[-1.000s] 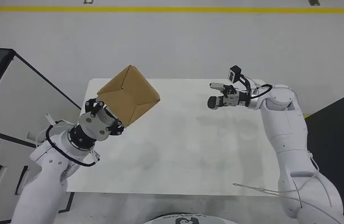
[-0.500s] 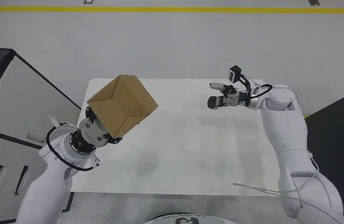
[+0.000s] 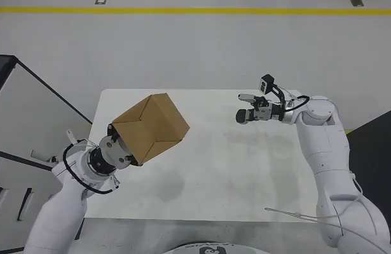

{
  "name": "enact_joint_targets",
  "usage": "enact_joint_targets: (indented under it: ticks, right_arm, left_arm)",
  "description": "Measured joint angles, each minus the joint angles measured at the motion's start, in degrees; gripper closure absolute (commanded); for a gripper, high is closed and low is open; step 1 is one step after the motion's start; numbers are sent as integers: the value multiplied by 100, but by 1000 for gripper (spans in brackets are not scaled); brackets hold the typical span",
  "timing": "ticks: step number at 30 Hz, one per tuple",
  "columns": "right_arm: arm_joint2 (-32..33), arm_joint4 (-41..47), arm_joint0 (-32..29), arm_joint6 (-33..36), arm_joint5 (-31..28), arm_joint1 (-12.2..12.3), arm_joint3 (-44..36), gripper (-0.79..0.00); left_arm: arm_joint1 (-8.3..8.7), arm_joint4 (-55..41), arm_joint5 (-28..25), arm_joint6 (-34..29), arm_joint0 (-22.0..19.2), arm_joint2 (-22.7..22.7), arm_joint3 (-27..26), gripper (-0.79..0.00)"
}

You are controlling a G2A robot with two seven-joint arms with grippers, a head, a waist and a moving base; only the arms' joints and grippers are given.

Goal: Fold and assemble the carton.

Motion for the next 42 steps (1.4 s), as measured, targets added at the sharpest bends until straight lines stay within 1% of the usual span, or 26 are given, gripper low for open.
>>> enact_joint_targets:
  ticks: [3,7,10,12,16,22,28,36,39,42]
  right_arm:
    - [0,0,0,0,0,0,0,-785]
    - [0,0,0,0,0,0,0,-785]
    - [0,0,0,0,0,0,0,-785]
    - [0,0,0,0,0,0,0,-785]
    - [0,0,0,0,0,0,0,-785]
    - [0,0,0,0,0,0,0,-785]
    - [0,0,0,0,0,0,0,-785]
    - [0,0,0,0,0,0,0,-785]
    - [0,0,0,0,0,0,0,-785]
    - [0,0,0,0,0,0,0,-785]
  left_arm:
    - [13,-2,105,422,20,-190,-99,0]
    - [48,11,447,1208,59,-506,-389,0]
    - [64,38,578,1659,109,-721,-590,0]
    - [71,138,595,1902,151,-832,-701,0]
    - [64,328,369,2323,272,-983,-883,0]
    - [40,252,162,2419,374,-1059,-907,0]
    - [5,343,-386,2217,350,-1133,-969,0]
    - [5,352,-384,2239,348,-1126,-971,0]
    - [1,517,-389,2483,311,-1077,-1031,0]
    - [10,889,-330,2734,238,-1045,-1108,0]
